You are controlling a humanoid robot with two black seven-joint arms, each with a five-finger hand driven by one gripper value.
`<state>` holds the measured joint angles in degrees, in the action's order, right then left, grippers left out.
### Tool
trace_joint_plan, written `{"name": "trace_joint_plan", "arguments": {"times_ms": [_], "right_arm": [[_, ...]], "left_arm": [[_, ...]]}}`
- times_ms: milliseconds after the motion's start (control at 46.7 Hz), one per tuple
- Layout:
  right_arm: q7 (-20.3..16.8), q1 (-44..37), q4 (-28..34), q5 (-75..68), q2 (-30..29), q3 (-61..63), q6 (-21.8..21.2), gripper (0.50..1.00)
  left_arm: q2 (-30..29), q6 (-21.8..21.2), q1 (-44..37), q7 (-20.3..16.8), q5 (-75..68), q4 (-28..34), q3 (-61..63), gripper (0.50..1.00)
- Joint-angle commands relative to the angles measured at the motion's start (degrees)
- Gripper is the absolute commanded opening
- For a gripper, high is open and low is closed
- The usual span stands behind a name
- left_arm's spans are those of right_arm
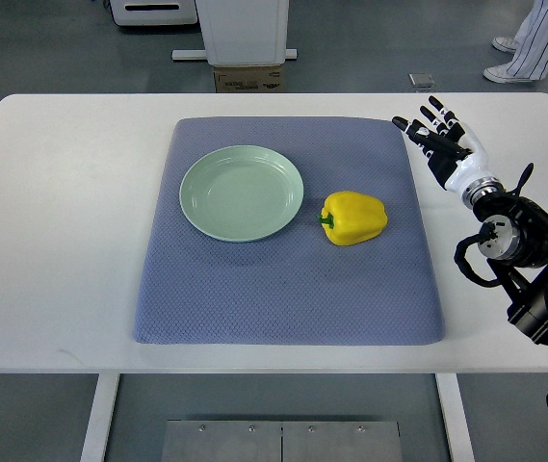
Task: Place yellow pepper on plate with right hand
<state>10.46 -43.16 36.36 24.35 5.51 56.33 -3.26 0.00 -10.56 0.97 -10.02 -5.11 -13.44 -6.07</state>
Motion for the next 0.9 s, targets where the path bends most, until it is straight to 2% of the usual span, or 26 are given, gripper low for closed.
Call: {"name": "trace_joint_plan", "arguments": {"times_ms": [0,878], "right_arm": [[-0.01,0.01,0.02,-0.01,-0.06,0.00,0.01,1.000],[0.26,-1.40,0.02,-0.01,0.03,0.18,0.01,1.000]], "left_arm": [[0.00,0.01,0.00,0.00,0.02,0.08,0.01,1.000],[0.00,0.01,0.00,0.00,0.02,-0.01,0.01,1.000]]}}
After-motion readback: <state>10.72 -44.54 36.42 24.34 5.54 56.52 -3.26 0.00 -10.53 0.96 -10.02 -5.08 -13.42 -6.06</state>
